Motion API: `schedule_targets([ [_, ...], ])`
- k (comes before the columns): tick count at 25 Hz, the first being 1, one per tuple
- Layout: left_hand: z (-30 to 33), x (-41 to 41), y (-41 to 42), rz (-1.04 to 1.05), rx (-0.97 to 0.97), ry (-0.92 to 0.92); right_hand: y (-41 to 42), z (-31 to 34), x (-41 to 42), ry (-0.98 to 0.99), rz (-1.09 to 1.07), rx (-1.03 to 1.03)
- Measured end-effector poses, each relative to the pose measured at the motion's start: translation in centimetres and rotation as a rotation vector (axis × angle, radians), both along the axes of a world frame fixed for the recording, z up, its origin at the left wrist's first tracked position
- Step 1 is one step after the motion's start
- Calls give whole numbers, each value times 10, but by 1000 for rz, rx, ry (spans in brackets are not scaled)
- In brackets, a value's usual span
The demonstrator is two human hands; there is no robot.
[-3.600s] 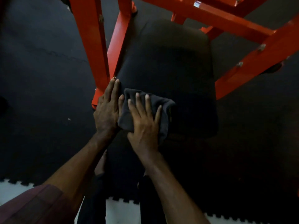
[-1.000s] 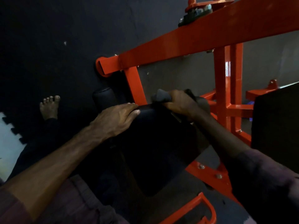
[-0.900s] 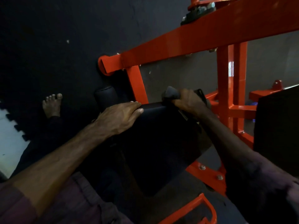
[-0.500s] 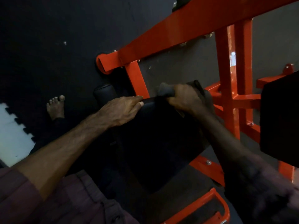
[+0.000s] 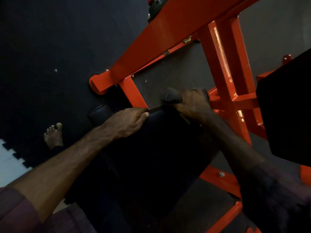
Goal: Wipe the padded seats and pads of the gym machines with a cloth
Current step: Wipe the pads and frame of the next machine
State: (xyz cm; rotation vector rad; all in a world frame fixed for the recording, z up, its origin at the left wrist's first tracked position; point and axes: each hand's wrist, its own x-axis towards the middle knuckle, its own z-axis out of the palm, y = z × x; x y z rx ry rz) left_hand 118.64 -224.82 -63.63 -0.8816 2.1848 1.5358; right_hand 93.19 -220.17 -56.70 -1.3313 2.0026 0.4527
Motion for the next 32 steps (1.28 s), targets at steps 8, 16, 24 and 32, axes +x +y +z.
schedule_targets([
  [8,-3,-38,2,-22,19,38,22,4,-41,-10,-189,-72],
  [16,0,-105,1,-65,10,121,46,-16,-49,-52,-342,-225],
  [24,-1,-140,2,-144,-33,140,83,-21,-44,-16,-616,-535],
  [32,9,-178,0,-238,-106,224,176,-19,-62,105,-890,-410],
])
